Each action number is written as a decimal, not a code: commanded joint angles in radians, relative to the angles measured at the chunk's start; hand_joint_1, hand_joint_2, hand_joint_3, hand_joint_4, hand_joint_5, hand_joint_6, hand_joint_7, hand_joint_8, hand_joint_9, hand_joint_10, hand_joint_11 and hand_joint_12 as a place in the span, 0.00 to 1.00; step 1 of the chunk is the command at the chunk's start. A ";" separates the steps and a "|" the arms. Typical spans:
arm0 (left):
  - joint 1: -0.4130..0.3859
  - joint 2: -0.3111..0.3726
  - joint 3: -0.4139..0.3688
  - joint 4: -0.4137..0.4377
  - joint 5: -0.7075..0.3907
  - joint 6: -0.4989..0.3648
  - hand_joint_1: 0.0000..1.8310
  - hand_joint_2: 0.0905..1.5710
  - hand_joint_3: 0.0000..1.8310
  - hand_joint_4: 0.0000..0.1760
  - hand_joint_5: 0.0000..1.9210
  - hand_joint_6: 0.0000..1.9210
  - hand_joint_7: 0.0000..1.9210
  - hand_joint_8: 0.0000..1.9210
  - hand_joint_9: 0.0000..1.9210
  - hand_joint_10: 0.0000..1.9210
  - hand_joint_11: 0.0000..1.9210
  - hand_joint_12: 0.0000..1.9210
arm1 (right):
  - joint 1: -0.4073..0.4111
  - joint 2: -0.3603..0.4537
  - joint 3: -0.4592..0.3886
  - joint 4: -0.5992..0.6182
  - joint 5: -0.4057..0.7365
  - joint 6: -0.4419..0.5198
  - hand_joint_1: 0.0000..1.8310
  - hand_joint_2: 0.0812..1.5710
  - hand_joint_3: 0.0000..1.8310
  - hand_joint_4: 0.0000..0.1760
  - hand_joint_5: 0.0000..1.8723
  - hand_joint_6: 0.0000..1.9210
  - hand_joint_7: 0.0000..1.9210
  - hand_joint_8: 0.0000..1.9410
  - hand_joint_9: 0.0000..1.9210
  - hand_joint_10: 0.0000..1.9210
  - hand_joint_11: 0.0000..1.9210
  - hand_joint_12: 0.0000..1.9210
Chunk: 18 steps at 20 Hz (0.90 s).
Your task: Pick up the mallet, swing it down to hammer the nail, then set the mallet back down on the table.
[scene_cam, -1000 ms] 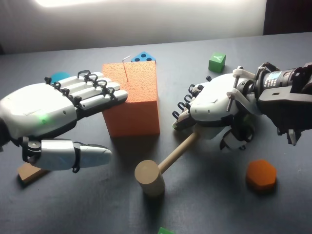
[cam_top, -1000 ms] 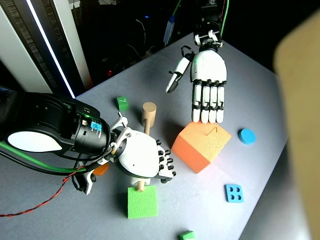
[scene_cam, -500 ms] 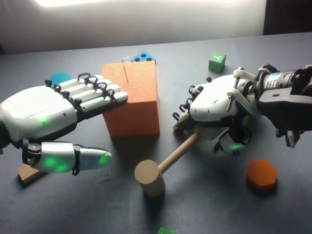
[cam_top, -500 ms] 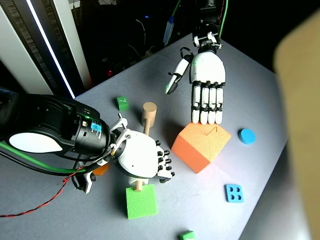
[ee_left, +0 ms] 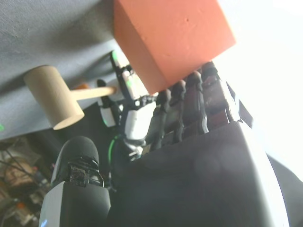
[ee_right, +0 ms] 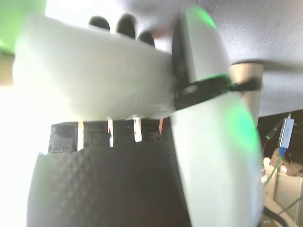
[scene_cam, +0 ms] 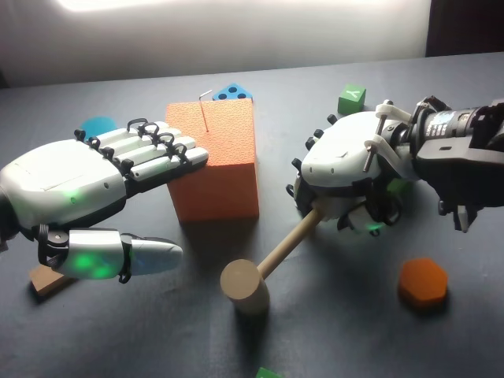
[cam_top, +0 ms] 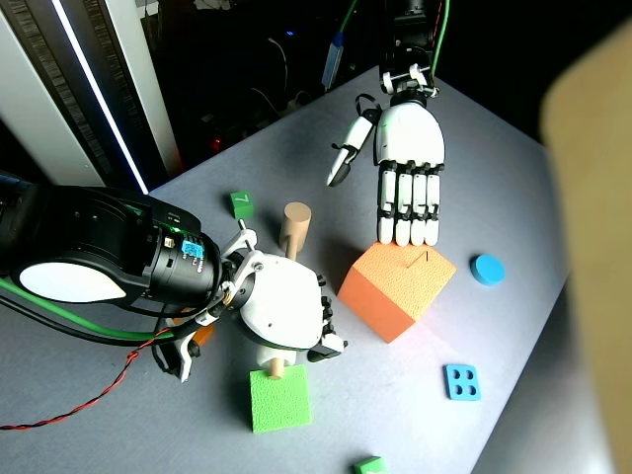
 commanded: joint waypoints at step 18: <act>-0.006 -0.011 0.006 -0.024 -0.089 -0.004 0.00 0.76 0.00 0.00 0.03 0.00 0.05 0.01 0.03 0.00 0.00 0.00 | 0.025 0.066 -0.069 -0.006 0.015 -0.025 0.59 0.79 0.00 0.00 0.39 0.73 0.51 1.00 0.59 1.00 0.65 1.00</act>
